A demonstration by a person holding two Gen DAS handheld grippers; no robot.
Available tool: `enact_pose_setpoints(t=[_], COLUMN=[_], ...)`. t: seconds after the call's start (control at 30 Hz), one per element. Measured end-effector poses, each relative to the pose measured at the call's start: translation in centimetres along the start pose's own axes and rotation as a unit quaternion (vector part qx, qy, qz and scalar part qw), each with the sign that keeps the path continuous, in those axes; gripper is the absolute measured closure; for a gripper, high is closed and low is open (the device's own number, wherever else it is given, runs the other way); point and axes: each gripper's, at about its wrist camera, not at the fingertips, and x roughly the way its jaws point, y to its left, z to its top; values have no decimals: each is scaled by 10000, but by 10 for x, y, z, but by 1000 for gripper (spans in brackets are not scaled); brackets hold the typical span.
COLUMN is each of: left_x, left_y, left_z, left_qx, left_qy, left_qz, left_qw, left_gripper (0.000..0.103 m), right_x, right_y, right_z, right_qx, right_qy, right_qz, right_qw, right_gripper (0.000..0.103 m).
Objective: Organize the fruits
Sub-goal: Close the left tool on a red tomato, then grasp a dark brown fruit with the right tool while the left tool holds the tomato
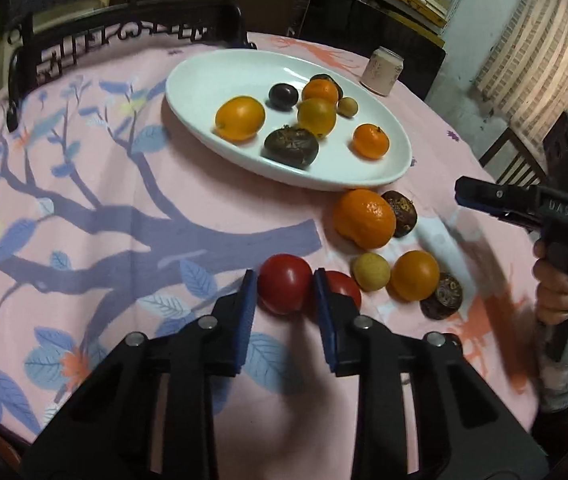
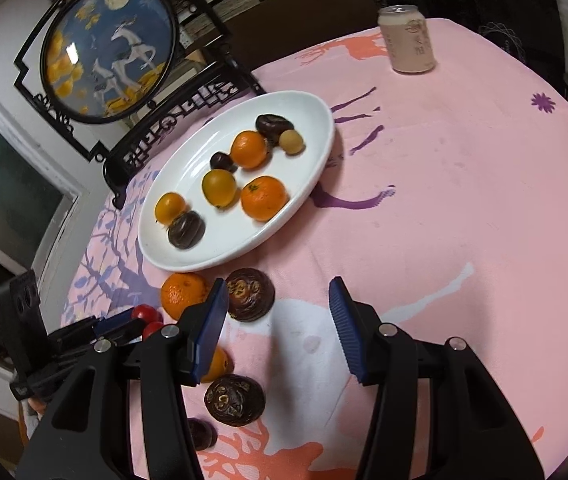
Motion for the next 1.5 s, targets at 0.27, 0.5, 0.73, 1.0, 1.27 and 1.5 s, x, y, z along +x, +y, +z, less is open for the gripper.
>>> enact_pose_setpoints(t=[0.27,0.5,0.73,1.0,1.27,1.5], left_x=[1,5,13,14,16,13], left_y=[-23,-32,-25,-26,-26,-22], left_z=[-9,-16,-9,-7,-4,-3], left_qx=[1050,1470,1101,995,954,844], left_qy=[-381,-189,-85,-89,-79,-118], left_qz=[1178,1060,946,967,981,994], left_qw=[9867,9833,9894,9903,9906,9914], left_gripper=[56,73,74,75,75,75], right_x=[5,3,11,37,63,52], right_y=[8,8,15,40,52,54], right_z=[-5,-4,-8,-12,-18,-30], right_qx=[-197,-173,-325,-696,-1356,-1660], right_qy=[90,79,188,319,212,259], right_qz=[9,33,34,-121,-889,-833], right_qw=[9998,9998,9993,9970,9865,9823], right_gripper=[50,50,50,50,55,64])
